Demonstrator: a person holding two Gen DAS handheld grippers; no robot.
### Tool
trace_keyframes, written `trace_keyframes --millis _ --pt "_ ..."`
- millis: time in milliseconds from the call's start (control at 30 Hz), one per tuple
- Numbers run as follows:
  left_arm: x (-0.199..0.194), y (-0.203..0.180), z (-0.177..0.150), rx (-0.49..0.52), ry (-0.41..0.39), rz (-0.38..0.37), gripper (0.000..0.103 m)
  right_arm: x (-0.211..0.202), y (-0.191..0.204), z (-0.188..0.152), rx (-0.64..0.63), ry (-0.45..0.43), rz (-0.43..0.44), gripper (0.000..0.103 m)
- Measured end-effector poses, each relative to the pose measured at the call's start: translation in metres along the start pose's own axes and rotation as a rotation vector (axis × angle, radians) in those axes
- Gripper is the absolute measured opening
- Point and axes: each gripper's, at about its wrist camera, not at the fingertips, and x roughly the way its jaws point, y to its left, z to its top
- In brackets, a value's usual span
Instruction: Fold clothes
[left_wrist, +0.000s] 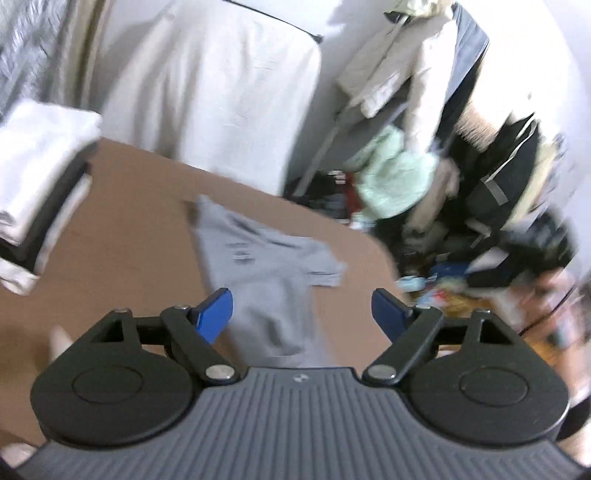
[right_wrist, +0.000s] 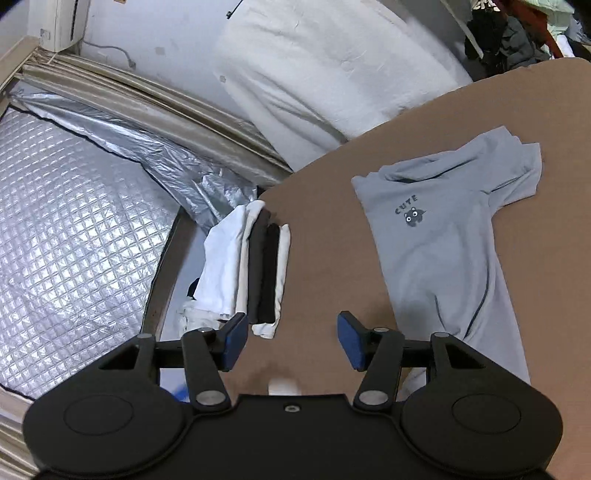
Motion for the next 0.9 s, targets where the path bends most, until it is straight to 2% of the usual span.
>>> trace_keyframes --millis 33,133,200,267,333,400,467,500,633,700,800,900 --pt "0.005 -0.005 0.008 -0.002 0.009 -0.009 0.082 0.0 -0.002 -0.002 -0.013 0.0 0.011 0.059" --pt "0.039 -0.03 0.024 0.071 0.055 0.052 0.083 0.007 -0.012 -0.004 -0.08 -0.018 0.023 0.059" --pt "0.077 -0.043 0.027 0.108 0.126 0.088 0.091 0.012 -0.021 -0.003 -0.145 -0.035 0.031 0.059" --pt "0.129 -0.049 0.022 0.122 0.233 0.112 0.091 0.021 -0.035 -0.005 -0.196 -0.044 0.015 0.059" --pt "0.187 -0.05 0.007 0.15 0.331 0.168 0.09 0.039 -0.053 -0.011 -0.248 -0.06 -0.043 0.059" --pt "0.232 -0.044 -0.016 0.215 0.345 0.25 0.076 0.059 -0.073 -0.025 -0.287 -0.089 -0.13 0.059" --pt "0.27 -0.034 -0.038 0.286 0.345 0.302 0.073 0.076 -0.096 -0.046 -0.304 -0.117 -0.198 0.059" --pt "0.286 -0.026 -0.047 0.298 0.353 0.313 0.073 0.083 -0.107 -0.061 -0.297 -0.119 -0.203 0.059" --pt "0.332 0.017 -0.089 0.199 0.448 0.245 0.073 0.112 -0.151 -0.12 -0.27 -0.124 -0.222 0.059" --pt "0.344 0.035 -0.113 0.123 0.569 0.277 0.07 0.123 -0.166 -0.145 -0.239 -0.124 -0.218 0.059" --pt "0.346 0.04 -0.126 0.037 0.584 0.19 0.072 0.14 -0.169 -0.18 -0.232 -0.132 -0.244 0.059" --pt "0.347 0.039 -0.134 -0.011 0.624 0.155 0.072 0.153 -0.158 -0.206 -0.34 -0.125 -0.294 0.059"
